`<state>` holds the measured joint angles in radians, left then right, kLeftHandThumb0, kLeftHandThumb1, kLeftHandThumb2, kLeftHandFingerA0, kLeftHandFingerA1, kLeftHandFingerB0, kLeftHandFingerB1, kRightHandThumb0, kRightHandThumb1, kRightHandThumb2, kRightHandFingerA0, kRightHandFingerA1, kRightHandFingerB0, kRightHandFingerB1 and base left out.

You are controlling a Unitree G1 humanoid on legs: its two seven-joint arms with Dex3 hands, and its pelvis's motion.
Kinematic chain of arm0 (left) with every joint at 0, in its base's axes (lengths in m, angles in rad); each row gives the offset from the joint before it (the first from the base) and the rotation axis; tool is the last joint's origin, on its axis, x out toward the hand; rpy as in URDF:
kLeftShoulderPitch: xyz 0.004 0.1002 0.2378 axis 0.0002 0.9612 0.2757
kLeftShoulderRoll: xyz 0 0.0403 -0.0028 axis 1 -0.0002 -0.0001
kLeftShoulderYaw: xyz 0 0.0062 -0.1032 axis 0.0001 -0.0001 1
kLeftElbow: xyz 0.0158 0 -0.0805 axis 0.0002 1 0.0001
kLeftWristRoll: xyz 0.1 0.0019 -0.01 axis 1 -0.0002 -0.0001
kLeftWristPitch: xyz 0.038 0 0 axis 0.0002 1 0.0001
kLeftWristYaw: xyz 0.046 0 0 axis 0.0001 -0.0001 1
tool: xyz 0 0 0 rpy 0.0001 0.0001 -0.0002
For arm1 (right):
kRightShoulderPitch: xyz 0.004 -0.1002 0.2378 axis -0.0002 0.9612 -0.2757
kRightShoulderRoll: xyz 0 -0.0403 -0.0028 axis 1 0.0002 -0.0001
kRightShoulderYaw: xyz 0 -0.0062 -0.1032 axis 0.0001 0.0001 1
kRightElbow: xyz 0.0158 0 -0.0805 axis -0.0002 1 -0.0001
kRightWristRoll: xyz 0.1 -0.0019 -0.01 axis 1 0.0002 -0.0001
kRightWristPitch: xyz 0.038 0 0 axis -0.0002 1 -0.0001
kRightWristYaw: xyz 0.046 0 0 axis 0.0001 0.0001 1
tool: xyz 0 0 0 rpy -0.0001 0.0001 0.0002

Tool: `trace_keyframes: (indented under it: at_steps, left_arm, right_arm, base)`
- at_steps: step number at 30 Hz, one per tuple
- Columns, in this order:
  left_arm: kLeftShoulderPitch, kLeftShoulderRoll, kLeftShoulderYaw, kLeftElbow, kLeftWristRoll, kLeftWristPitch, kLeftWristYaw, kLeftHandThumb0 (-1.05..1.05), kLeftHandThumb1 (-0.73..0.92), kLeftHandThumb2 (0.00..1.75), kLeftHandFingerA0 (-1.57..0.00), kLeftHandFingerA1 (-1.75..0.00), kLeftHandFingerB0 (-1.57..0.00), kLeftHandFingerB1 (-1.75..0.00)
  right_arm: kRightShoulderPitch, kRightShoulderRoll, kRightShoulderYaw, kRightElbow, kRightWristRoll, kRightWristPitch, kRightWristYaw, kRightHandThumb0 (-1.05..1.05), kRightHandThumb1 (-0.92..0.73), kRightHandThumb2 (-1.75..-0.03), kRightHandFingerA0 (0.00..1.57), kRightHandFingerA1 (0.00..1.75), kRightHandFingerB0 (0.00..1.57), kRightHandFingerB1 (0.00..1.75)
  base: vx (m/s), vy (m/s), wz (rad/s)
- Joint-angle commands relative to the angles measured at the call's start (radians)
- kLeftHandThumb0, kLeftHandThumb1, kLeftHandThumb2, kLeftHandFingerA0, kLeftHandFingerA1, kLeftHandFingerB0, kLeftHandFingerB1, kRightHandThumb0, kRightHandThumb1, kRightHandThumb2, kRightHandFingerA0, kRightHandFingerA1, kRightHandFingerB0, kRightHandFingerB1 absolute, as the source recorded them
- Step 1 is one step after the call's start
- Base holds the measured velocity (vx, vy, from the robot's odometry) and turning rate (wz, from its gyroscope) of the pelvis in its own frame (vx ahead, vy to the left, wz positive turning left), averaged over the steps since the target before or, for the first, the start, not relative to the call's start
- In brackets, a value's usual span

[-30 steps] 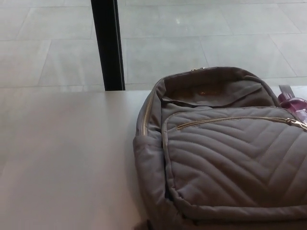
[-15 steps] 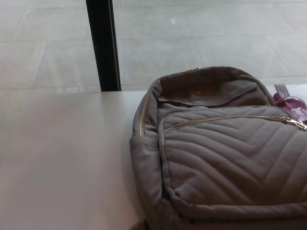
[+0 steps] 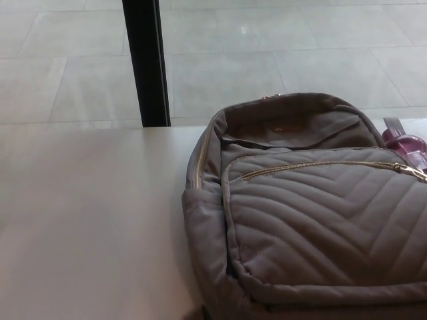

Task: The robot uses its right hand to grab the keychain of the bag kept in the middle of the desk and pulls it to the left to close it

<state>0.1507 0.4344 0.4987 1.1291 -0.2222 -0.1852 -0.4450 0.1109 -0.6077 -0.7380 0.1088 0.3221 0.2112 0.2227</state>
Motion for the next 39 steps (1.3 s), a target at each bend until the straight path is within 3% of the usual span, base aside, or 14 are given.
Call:
trace_keyframes:
  at_steps: [1,23,24,25,27,28,29,31,32,33,35,36,37,39]
  left_arm:
    - [0.001,0.006,0.002,0.005,-0.021,-0.019,-0.004,-1.05,0.63,0.97,-0.62,-1.42,-0.32,-1.39]
    - [0.017,-0.001,0.002,0.005,-0.028,-0.028,-0.005,-1.05,0.63,0.97,-0.62,-1.42,-0.32,-1.39]
    - [-0.012,0.025,0.067,-0.037,-0.106,0.006,-0.035,-1.05,0.82,0.75,-0.46,-1.65,-0.21,-1.44]
    - [-0.059,0.065,0.142,-0.083,-0.189,0.047,-0.055,-1.05,0.83,0.82,-0.59,-1.50,-0.31,-1.44]
    - [-0.044,0.062,0.112,-0.096,-0.148,0.041,-0.070,-1.05,0.72,0.79,-0.54,-1.45,-0.27,-1.43]
    - [-0.034,0.057,0.096,-0.112,-0.135,0.038,-0.095,-1.05,0.63,0.79,-0.55,-1.40,-0.30,-1.47]
    - [-0.039,0.054,0.093,-0.116,-0.131,0.042,-0.097,-1.05,0.70,0.77,-0.53,-1.46,-0.26,-1.46]
    - [-0.039,0.051,0.097,-0.124,-0.128,0.049,-0.096,-1.05,0.70,0.77,-0.53,-1.46,-0.26,-1.46]
    - [-0.030,0.049,0.094,-0.173,-0.126,0.050,-0.089,-1.05,0.78,0.80,-0.54,-1.50,-0.26,-1.46]
    - [-0.035,0.054,0.104,-0.171,-0.137,0.061,-0.096,-1.05,0.78,0.79,-0.51,-1.50,-0.27,-1.46]
    - [-0.050,0.061,0.127,-0.194,-0.161,0.088,-0.092,-1.05,0.76,0.79,-0.58,-1.44,-0.27,-1.49]
    - [-0.062,0.076,0.142,-0.192,-0.176,0.090,-0.115,-1.05,0.81,0.77,-0.39,-1.46,-0.21,-1.39]
    - [-0.069,0.084,0.152,-0.201,-0.186,0.096,-0.119,-1.05,0.79,0.76,-0.43,-1.43,-0.23,-1.40]
    - [-0.086,0.090,0.179,-0.252,-0.214,0.121,-0.111,-1.05,0.81,0.76,-0.39,-1.43,-0.24,-1.37]
  right_arm:
    - [-0.010,-0.012,-0.009,-0.002,0.002,0.022,-0.013,-0.83,-0.59,-0.58,0.25,0.69,0.11,0.59]
    - [-0.016,-0.019,-0.006,0.003,-0.001,0.026,-0.006,-0.83,-0.59,-0.58,0.25,0.69,0.11,0.59]
    - [0.109,0.051,0.031,0.054,-0.057,-0.018,-0.012,-0.61,-0.52,-0.83,0.29,0.64,0.09,0.46]
    - [0.316,0.166,0.093,0.117,-0.152,-0.088,-0.026,-0.64,-0.51,-0.84,0.31,0.65,0.11,0.48]
    - [0.339,0.181,0.115,0.122,-0.162,-0.098,-0.042,-0.63,-0.51,-0.84,0.31,0.66,0.11,0.50]
    - [0.335,0.182,0.122,0.149,-0.165,-0.111,-0.048,-0.62,-0.51,-0.83,0.30,0.65,0.09,0.49]
    - [0.324,0.176,0.119,0.156,-0.158,-0.099,-0.056,-0.57,-0.65,-0.58,0.32,0.64,0.13,0.39]
    - [0.324,0.172,0.124,0.159,-0.152,-0.100,-0.063,-0.57,-0.65,-0.58,0.32,0.64,0.13,0.39]
    - [0.309,0.162,0.097,0.102,-0.113,-0.040,-0.070,-0.62,-0.53,-0.84,0.30,0.64,0.08,0.48]
    - [0.278,0.144,0.091,0.143,-0.107,-0.046,-0.071,-0.52,-0.67,-0.60,0.35,0.58,0.14,0.33]
    - [0.207,0.092,0.062,0.191,-0.091,-0.059,-0.067,-0.55,-0.67,-0.60,0.32,0.54,0.14,0.32]
    - [0.150,0.062,0.044,0.224,-0.074,-0.093,-0.059,-0.56,-0.64,-0.59,0.28,0.50,0.14,0.31]
    - [0.118,0.043,0.032,0.217,-0.063,-0.094,-0.058,-0.64,-0.50,-0.83,0.22,0.56,0.09,0.46]
    - [0.071,0.027,-0.010,0.019,-0.029,-0.005,-0.096,-0.61,-0.48,-0.84,0.24,0.61,0.12,0.50]
  base:
    - [0.00,0.000,0.00]
    - [0.00,0.000,0.00]
    - [0.00,0.000,0.00]
    - [0.00,0.000,0.00]
    - [0.00,0.000,0.14]
    - [0.00,0.000,0.00]
    - [0.00,0.000,0.00]
    - [0.00,0.000,0.00]
    - [0.00,0.000,0.00]
    - [0.00,0.000,-0.08]
    - [0.00,0.000,-0.13]
    - [0.00,0.000,-0.13]
    - [0.00,0.000,0.00]
    - [-0.02,0.010,-0.09]
